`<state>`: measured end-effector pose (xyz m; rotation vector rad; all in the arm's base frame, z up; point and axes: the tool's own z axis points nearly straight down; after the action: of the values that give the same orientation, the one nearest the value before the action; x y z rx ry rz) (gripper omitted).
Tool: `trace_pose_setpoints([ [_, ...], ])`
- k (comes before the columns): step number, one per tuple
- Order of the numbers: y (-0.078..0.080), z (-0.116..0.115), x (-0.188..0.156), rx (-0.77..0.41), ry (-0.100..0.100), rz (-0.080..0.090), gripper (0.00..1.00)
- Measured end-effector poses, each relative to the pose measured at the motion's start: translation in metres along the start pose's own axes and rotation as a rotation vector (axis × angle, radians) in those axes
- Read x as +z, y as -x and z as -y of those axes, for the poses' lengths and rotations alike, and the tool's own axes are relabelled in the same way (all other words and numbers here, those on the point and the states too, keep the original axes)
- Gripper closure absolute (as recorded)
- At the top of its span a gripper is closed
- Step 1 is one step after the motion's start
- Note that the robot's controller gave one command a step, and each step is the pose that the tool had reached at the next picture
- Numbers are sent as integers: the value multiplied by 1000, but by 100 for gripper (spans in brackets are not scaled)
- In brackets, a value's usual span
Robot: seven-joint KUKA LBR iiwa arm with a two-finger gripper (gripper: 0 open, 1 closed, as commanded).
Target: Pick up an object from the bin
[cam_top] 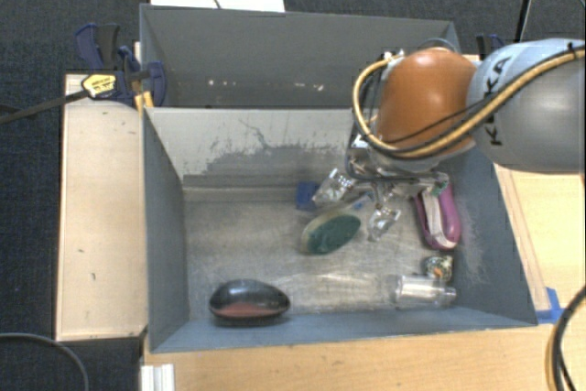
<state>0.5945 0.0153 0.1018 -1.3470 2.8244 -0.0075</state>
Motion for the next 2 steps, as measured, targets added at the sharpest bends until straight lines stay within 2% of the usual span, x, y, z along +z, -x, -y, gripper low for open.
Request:
trace_pose_setpoints([
  [1,-1,2,4,-35,-3,4,0],
  [2,-3,0,9,-32,5,-1,100],
])
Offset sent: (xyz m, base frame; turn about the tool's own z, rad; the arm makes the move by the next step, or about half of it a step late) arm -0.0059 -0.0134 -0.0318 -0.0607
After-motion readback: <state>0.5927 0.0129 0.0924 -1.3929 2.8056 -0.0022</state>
